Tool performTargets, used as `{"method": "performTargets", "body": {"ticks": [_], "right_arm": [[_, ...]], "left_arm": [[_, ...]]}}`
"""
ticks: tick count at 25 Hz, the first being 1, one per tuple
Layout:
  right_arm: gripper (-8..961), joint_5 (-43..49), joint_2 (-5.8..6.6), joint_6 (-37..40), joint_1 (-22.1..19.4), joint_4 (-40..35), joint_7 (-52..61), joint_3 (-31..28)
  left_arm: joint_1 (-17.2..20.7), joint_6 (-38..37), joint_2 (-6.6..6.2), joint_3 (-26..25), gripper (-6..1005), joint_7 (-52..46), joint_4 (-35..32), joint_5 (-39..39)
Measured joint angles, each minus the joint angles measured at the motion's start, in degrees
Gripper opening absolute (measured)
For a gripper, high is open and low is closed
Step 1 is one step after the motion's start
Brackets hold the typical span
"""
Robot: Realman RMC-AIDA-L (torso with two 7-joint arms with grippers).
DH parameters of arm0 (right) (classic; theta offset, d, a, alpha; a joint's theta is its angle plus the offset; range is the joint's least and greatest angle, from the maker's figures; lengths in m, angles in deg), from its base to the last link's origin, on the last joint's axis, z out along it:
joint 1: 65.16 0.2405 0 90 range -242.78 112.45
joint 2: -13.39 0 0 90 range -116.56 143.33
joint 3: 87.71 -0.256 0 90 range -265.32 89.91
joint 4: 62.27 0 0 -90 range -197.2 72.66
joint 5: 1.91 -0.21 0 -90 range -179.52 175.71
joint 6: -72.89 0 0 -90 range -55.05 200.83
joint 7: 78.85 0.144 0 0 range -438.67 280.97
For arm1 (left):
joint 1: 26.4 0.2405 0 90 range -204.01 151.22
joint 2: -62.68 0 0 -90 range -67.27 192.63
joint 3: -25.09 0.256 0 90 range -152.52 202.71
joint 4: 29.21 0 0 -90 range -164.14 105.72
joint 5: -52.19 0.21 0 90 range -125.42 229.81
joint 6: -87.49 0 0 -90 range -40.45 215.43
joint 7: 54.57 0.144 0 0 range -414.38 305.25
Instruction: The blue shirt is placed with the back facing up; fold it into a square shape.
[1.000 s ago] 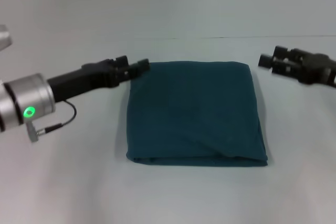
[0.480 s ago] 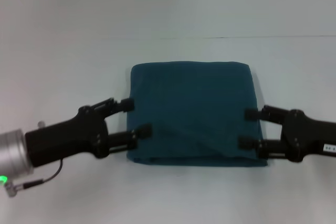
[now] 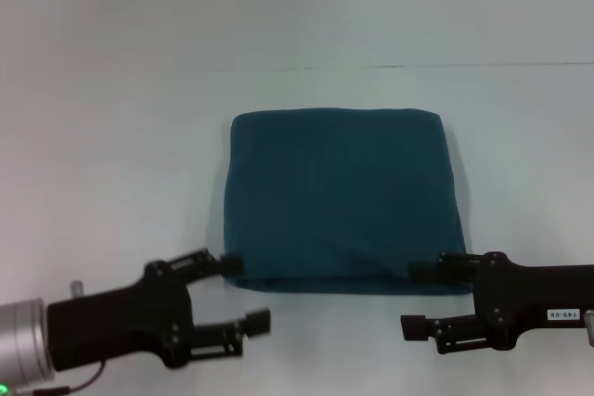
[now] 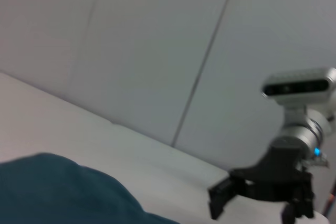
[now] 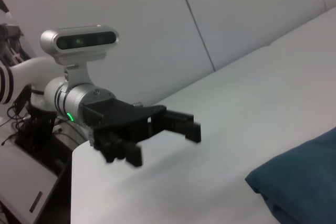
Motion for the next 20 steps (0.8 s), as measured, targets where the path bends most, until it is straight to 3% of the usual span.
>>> {"method": "performTargets", "body": {"ticks": [6,20], "right_arm": [[924,0.32,-0.03,-0.73,0.55,0.0,0.01,0.03],[925,1.35,-0.17,-2.57,0.67,0.77,0.21,0.95]], "left_arm": [[-1.67,-1.08,-0.23,0.33,877,-2.9,0.18,4.31],[-2.8,-1.13,-0.39,0.35,881,-5.26,0.58,4.67]]}}
